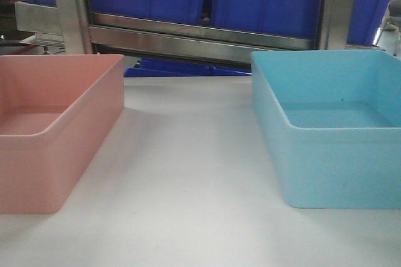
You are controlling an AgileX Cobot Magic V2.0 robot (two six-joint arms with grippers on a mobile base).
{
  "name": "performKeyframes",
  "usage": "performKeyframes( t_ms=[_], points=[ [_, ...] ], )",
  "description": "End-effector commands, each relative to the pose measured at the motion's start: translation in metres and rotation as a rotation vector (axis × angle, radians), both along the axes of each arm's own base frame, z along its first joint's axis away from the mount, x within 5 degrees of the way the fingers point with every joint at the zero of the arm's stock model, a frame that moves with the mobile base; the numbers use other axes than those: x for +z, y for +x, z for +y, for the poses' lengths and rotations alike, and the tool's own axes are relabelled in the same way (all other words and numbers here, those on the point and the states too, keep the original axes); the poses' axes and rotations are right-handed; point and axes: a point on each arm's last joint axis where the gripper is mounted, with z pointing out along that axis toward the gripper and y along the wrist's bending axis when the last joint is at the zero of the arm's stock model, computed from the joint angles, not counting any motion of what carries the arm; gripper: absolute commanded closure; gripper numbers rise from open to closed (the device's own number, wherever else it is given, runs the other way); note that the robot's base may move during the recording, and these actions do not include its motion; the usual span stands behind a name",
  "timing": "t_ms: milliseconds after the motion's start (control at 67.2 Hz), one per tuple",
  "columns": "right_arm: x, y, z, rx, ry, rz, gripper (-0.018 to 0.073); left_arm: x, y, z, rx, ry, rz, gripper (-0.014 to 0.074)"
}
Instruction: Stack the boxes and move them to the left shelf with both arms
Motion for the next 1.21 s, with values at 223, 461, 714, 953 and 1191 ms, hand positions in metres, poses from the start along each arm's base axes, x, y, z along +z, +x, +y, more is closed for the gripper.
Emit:
performKeyframes(
  t_ms=[223, 461, 714, 953, 1191],
  points=[
    [0.015, -0.005, -0.001, -0.007, 0.002, -0.126, 0.0511, 0.0, -0.001, 0.001, 0.002, -0.026, -0.077, 0.0599],
    [0.015, -0.005, -0.001, -0.007, 0.002, -0.126, 0.0511, 0.012, -0.002, 0.002, -0.014, -0.214, -0.048, 0.0598],
    [0.015, -0.005, -0.001, -0.007, 0.002, -0.126, 0.0511, 0.052, 0.003, -0.004, -0.056, -0.191, 0.111, 0.0599],
    [0.015, -0.005, -0.001, -0.007, 0.002, -0.126, 0.0511, 0.08, 0.05, -0.014, -0.07, -0.157, 0.437, 0.0599],
    [0.015, -0.005, -0.001, -0.007, 0.002, -0.126, 0.0511, 0.09, 0.108, -0.022, -0.078, -0.044, 0.793, 0.0599]
  ],
)
